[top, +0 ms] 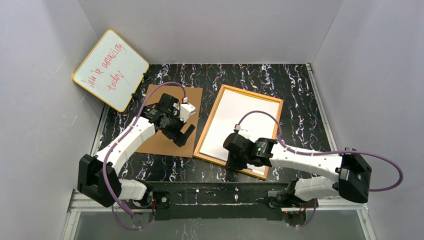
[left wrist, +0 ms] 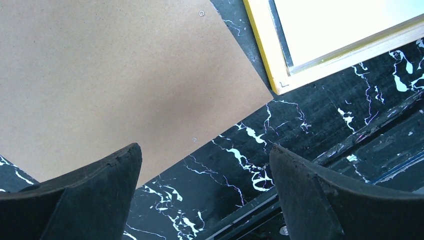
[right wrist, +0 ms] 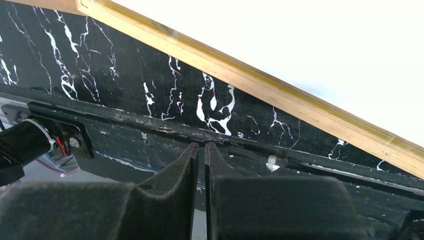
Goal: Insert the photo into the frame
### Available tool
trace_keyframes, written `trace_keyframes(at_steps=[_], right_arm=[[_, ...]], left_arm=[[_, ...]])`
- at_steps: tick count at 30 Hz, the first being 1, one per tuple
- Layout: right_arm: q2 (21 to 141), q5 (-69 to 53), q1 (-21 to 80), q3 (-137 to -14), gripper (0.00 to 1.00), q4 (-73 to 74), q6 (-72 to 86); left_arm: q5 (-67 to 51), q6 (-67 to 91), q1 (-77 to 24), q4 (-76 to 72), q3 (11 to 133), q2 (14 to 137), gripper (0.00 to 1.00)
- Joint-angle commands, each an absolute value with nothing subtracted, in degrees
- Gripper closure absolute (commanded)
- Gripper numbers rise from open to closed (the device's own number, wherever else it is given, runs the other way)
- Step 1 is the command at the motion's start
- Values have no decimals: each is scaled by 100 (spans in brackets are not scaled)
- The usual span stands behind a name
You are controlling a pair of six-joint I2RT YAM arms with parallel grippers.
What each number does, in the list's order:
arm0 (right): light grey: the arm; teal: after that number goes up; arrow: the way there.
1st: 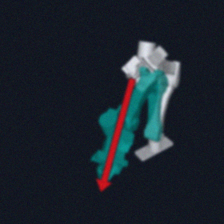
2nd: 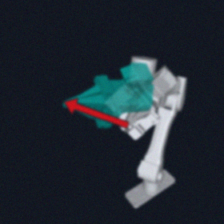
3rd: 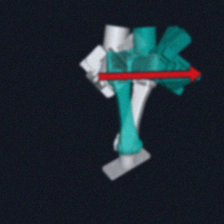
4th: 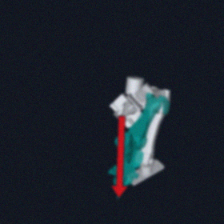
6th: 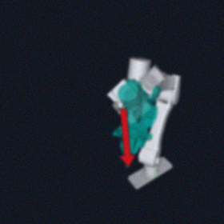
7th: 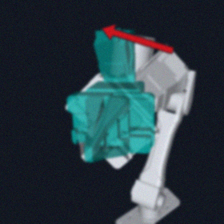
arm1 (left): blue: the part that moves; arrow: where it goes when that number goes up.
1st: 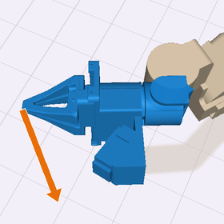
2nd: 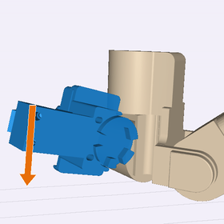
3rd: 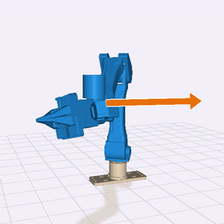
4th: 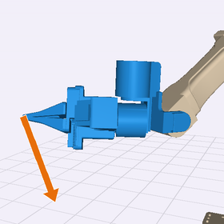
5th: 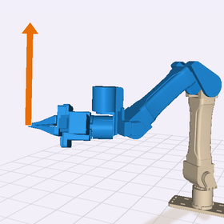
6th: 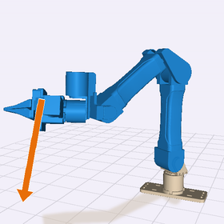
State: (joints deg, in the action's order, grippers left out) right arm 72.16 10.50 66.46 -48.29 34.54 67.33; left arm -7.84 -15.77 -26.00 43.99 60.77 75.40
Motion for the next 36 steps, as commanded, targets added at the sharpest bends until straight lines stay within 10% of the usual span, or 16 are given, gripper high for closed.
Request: trace_keyframes(at_steps=[1,10,15,19,24,29,36], right_arm=[[7183,1407,6686,-4852,82,3249,6782],[7492,1900,6891,-5280,78,3496,6477],[8678,2905,6908,-7273,36,5502,5351],[9966,4174,6916,-8799,22,7691,5737],[9772,3902,6909,-9258,24,7271,5506],[7552,1956,6767,-7323,34,3635,5096],[7827,2111,6700,-7492,31,4690,5300]], left_arm=[[-876,-1424,-2602,4446,6061,7537,2],[-760,-1350,-2602,4566,6099,7329,2],[-369,-1286,-2567,4579,6092,7365,2],[169,-1332,-2549,4461,6107,7334,2],[203,-1371,-2498,4616,6166,7391,2],[2,-1327,-2379,4730,6236,7407,2],[-156,-1392,-2339,4688,6170,7468,2]])
